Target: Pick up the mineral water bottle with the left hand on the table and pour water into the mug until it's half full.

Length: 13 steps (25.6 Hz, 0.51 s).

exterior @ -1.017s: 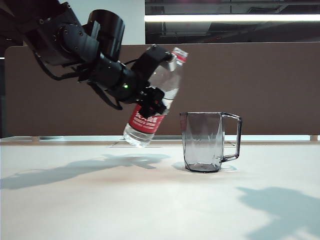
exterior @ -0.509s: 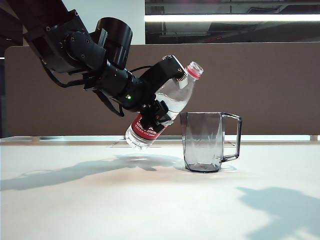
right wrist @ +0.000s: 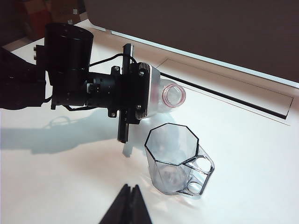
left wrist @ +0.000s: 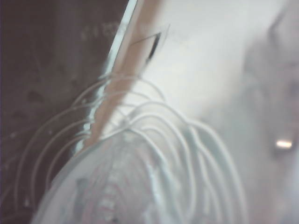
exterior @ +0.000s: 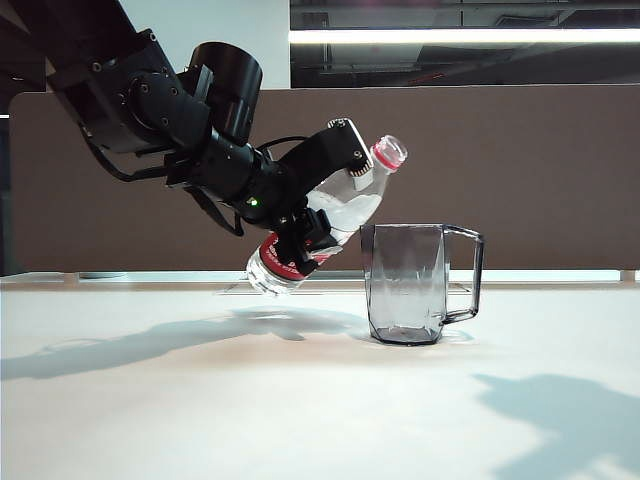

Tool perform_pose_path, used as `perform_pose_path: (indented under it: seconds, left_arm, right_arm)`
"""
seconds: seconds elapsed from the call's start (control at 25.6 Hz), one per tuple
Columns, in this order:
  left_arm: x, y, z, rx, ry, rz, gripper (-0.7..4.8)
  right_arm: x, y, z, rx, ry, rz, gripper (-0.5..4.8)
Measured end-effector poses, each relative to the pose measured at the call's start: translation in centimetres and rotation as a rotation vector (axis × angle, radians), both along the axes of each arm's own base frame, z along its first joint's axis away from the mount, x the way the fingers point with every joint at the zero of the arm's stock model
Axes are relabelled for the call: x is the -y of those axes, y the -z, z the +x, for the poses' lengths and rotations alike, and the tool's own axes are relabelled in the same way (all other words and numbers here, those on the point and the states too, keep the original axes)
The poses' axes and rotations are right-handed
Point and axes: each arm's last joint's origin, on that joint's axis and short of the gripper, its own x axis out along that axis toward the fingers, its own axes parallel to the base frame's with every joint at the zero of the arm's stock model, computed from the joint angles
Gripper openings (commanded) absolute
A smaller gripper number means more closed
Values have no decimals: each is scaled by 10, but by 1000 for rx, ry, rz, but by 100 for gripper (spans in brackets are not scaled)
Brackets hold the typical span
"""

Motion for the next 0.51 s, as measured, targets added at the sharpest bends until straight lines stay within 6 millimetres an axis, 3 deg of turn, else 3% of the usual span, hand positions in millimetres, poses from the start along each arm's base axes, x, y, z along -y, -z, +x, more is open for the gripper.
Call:
perform_pose_path:
  seconds: [0.51]
  left_arm:
    - [0, 0, 4, 128, 31, 82, 174]
  right_arm:
    - [0, 0, 0, -1, -7, 1, -2]
